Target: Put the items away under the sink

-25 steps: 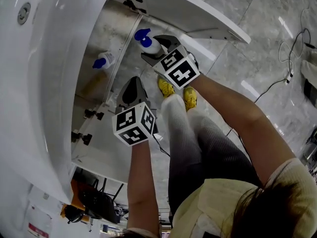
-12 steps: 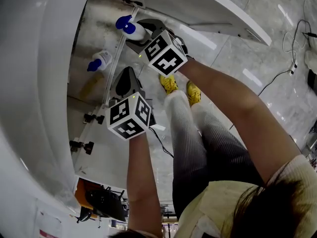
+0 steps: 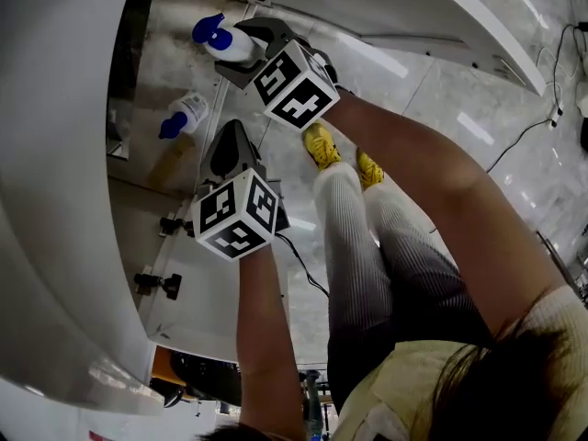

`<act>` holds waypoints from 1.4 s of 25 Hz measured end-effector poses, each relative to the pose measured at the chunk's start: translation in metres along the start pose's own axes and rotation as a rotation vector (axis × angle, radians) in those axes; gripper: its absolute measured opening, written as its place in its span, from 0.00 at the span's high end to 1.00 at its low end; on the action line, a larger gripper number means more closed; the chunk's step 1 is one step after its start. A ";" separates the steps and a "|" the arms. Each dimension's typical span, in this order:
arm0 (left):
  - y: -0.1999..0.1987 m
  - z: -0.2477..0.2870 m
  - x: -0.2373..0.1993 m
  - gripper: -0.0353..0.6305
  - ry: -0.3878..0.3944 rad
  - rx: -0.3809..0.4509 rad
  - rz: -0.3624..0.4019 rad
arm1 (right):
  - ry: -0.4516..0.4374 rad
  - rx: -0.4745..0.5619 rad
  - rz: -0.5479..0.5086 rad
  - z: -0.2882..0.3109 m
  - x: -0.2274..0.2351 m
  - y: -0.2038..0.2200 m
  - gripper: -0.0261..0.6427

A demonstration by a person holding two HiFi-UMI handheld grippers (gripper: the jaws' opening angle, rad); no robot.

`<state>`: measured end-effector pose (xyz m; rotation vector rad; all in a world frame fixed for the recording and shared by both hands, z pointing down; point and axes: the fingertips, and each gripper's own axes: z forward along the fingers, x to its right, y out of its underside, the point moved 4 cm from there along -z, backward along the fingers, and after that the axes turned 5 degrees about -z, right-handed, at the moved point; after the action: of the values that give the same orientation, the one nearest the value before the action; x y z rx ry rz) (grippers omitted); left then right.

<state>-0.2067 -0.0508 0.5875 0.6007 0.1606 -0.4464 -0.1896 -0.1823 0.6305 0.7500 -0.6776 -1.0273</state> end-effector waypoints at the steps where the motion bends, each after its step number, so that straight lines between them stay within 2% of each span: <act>1: 0.000 0.002 -0.002 0.87 -0.001 0.001 0.002 | 0.003 0.011 -0.008 0.003 0.001 -0.002 0.56; 8: -0.003 0.011 -0.007 0.87 -0.006 0.019 0.011 | 0.011 0.077 -0.130 0.022 0.005 -0.015 0.56; 17: 0.008 0.023 -0.022 0.87 -0.027 0.025 0.024 | 0.041 0.145 -0.153 0.043 0.007 -0.014 0.56; 29: 0.003 0.025 -0.042 0.87 -0.052 0.101 0.007 | 0.102 0.237 -0.178 0.066 0.013 -0.018 0.56; 35: 0.000 0.028 -0.048 0.87 -0.058 0.139 0.019 | 0.112 0.284 -0.156 0.078 0.016 -0.023 0.56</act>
<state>-0.2490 -0.0496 0.6237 0.7242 0.0689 -0.4582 -0.2566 -0.2221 0.6585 1.1144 -0.6831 -1.0332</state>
